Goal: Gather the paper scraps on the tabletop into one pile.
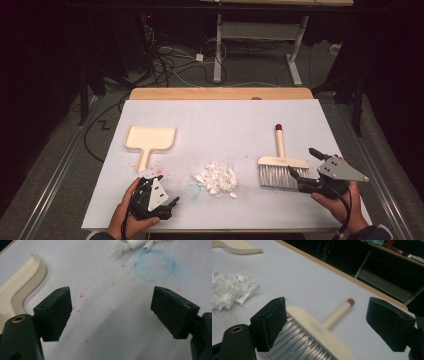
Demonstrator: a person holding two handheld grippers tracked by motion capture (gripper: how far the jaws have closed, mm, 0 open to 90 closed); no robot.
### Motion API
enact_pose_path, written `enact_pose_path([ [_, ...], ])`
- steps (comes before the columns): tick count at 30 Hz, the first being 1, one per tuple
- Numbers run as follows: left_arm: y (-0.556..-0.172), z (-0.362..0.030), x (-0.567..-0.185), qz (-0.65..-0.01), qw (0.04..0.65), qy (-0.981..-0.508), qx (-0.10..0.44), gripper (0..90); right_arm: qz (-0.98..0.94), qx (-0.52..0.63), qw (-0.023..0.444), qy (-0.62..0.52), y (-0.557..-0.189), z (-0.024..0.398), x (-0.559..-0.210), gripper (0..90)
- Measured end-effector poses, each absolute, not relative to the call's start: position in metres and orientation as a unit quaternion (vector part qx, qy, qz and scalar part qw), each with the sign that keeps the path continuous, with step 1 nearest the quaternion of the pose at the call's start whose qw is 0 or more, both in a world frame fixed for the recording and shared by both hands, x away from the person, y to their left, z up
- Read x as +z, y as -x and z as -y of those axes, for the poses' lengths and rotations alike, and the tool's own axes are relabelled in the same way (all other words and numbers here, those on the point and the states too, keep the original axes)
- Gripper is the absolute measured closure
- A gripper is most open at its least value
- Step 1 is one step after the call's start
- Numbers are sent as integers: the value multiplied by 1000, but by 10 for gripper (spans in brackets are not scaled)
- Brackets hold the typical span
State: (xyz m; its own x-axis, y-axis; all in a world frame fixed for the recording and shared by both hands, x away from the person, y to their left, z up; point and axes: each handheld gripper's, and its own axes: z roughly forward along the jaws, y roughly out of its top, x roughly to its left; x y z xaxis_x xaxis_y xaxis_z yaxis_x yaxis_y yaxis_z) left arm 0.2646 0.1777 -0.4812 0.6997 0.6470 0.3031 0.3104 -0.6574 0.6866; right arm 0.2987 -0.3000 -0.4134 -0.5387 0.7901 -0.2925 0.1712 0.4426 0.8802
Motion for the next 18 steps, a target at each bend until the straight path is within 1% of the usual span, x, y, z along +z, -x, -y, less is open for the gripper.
enact_pose_path([
  [1, -265, -178, -481, -275, 307, -868, 275, 165, -764, 426, 365, -317, -296, 303, -416, 168],
  [4, -263, -182, -478, -283, 316, -859, 286, 165, -767, 437, 349, -316, -291, 310, -424, 165],
  [7, -262, -185, -476, -292, 322, -852, 290, 165, -771, 417, 359, -322, -286, 316, -435, 165],
  [11, -261, -184, -476, -289, 320, -852, 295, 165, -775, 418, 339, -332, -283, 321, -443, 165],
  [18, -256, -186, -475, -288, 328, -849, 298, 162, -777, 413, 349, -321, -279, 316, -443, 166],
])
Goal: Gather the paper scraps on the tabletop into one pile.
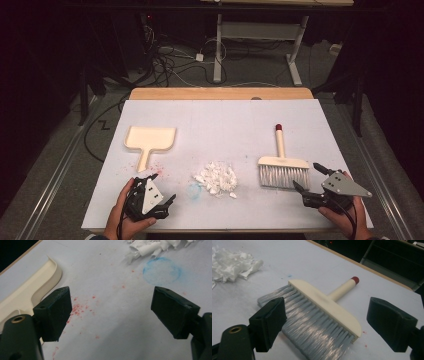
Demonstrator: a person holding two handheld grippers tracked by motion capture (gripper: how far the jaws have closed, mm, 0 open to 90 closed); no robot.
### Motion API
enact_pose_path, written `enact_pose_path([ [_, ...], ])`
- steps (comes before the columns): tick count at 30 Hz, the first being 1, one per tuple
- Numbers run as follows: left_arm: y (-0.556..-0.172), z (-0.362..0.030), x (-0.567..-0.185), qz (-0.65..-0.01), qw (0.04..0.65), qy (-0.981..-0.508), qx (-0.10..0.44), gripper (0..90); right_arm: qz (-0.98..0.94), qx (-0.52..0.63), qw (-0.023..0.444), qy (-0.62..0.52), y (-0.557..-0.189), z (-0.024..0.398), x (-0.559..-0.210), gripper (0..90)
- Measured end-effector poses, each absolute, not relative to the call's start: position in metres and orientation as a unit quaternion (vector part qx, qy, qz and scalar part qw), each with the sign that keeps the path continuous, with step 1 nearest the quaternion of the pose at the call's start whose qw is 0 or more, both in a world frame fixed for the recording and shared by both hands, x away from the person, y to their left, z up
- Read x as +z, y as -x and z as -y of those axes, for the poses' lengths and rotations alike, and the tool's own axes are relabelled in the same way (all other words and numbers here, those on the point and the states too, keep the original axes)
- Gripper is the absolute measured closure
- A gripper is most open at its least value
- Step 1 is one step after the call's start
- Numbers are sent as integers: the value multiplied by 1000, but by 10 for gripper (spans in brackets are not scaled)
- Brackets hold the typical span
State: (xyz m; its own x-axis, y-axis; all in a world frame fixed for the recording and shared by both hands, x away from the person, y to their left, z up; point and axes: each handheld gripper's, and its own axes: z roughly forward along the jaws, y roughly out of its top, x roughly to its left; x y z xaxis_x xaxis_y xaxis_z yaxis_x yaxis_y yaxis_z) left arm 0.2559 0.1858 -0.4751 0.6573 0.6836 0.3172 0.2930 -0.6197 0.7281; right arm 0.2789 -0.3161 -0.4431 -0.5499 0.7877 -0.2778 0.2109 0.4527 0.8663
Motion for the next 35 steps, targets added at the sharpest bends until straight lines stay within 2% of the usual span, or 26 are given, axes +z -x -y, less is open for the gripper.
enact_pose_path([
  [8, -256, -186, -476, -284, 328, -851, 297, 162, -780, 401, 366, -311, -276, 309, -442, 168],
  [35, -261, -183, -477, -286, 324, -854, 291, 162, -797, 377, 366, -298, -278, 304, -447, 167],
])
